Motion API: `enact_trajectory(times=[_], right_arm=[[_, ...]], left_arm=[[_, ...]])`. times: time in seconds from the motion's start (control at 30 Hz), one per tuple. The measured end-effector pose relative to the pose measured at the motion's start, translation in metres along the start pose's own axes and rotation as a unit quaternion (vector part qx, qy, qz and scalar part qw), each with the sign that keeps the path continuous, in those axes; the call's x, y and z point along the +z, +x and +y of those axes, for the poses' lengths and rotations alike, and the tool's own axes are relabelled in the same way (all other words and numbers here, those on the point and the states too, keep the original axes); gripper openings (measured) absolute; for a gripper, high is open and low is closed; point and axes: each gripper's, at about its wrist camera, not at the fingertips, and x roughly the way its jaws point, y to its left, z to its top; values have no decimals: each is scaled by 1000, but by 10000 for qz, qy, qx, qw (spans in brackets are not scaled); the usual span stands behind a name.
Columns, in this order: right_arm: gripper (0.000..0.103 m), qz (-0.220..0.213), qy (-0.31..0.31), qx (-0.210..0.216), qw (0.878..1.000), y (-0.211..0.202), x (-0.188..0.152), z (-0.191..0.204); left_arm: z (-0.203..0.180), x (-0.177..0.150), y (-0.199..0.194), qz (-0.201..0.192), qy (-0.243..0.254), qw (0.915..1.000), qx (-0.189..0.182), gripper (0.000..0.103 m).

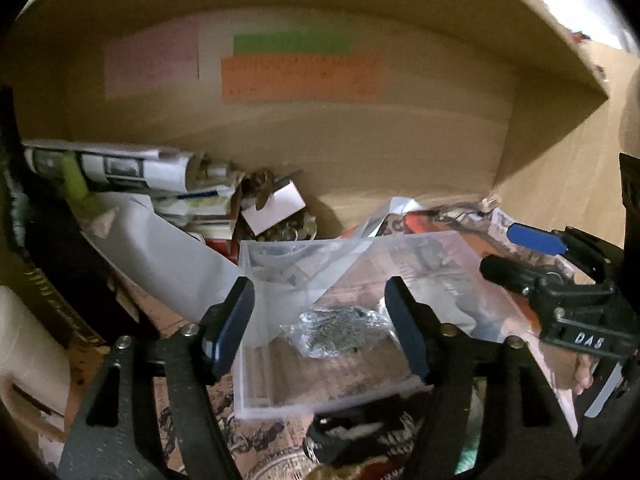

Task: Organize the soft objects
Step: 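Carry both items into the clear plastic box and open both tools, then grasp the black knit hat with the left tool while the right tool grasps the yellow sponge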

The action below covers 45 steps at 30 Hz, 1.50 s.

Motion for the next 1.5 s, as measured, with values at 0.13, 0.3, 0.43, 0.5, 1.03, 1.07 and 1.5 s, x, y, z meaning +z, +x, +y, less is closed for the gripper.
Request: enact_trajectory(times=[0.13, 0.3, 0.43, 0.5, 1.03, 1.07, 1.5], right_arm=[[72, -259, 16, -93, 9996, -25, -5, -2], [73, -351, 107, -164, 9992, -45, -19, -6], [74, -237, 246, -196, 9992, -50, -36, -10], [74, -115, 325, -196, 9992, -49, -46, -12], [74, 829, 754, 282, 9933, -9, -96, -11], [74, 852, 765, 302, 9930, -8, -97, -12], [54, 734, 962, 483, 9915, -17, -98, -15]], left_arm=[[-4, -8, -19, -135, 25, 9999, -60, 75], [-7, -23, -27, -80, 32, 9998, -190, 77], [-12, -39, -24, 90, 23, 9996, -272, 77], [-13, -46, -22, 173, 4, 9994, -302, 77], [-16, -87, 16, 747, -182, 9956, -531, 77], [-16, -88, 15, 716, -176, 9959, -528, 77], [-14, -94, 8, 567, -177, 9970, -490, 36]])
